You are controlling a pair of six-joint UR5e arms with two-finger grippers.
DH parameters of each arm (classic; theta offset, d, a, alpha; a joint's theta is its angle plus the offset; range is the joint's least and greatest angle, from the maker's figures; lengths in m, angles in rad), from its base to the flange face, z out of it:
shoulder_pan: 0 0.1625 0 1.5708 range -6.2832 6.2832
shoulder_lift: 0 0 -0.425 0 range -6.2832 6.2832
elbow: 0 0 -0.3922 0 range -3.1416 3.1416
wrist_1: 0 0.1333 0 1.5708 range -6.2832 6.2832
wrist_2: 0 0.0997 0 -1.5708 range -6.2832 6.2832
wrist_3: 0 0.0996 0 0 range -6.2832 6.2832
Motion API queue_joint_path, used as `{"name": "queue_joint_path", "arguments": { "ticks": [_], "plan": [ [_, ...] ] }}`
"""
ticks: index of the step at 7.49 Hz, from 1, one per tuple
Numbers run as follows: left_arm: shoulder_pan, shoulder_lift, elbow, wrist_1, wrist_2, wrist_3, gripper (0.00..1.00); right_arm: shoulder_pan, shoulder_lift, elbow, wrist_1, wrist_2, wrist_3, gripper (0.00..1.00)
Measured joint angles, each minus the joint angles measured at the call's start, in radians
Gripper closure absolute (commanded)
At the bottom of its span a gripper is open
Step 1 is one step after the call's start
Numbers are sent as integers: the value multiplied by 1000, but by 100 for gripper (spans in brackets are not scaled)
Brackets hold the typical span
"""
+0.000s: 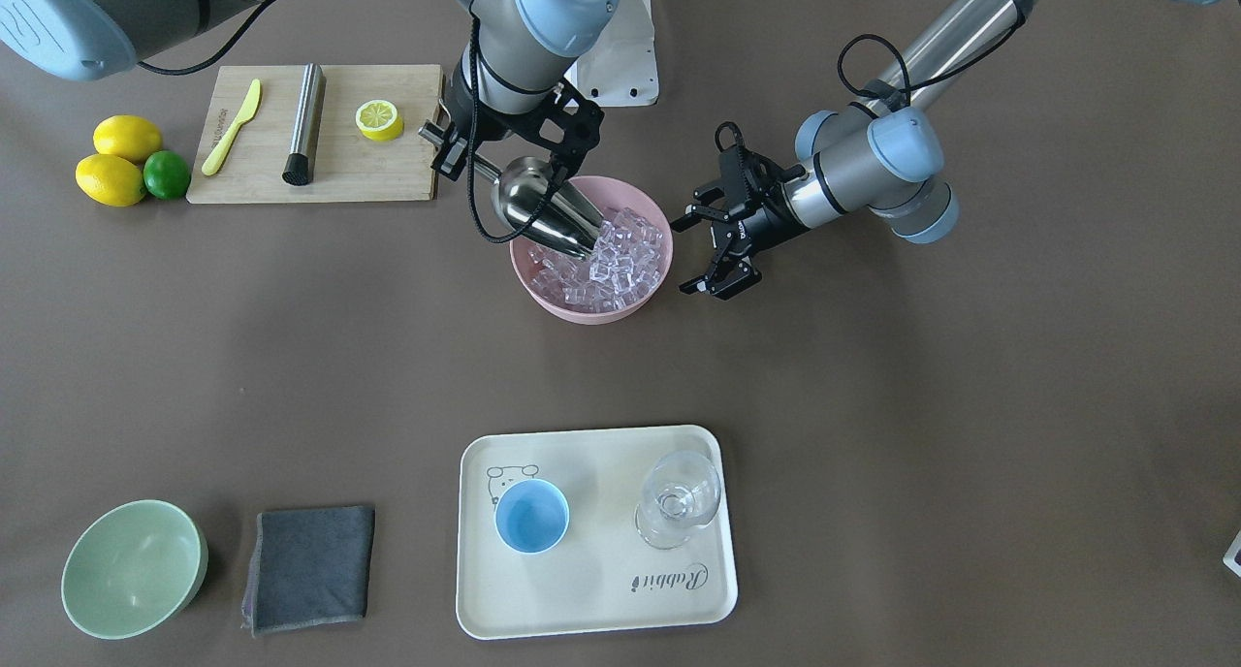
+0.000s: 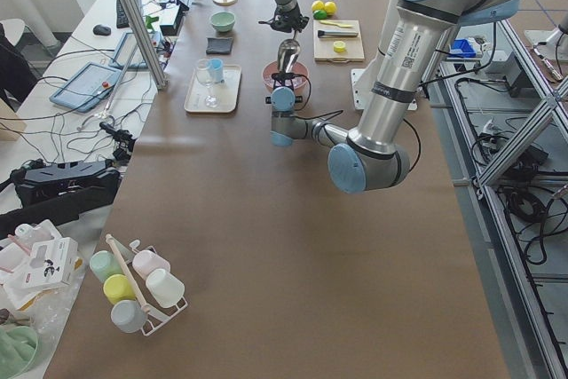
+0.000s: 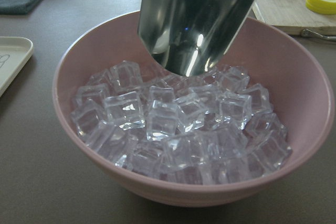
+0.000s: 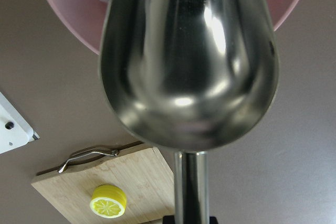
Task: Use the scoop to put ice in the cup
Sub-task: 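Push the scoop down into the ice cubes with right gripper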
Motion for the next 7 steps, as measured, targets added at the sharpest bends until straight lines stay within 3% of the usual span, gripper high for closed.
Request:
{"name": "queue_joint_path", "arguments": {
  "ticks": [7],
  "plan": [
    [-5,0,-2,-10,0,0,2,-1,-89,49,132,-11,89,100]
  ]
}}
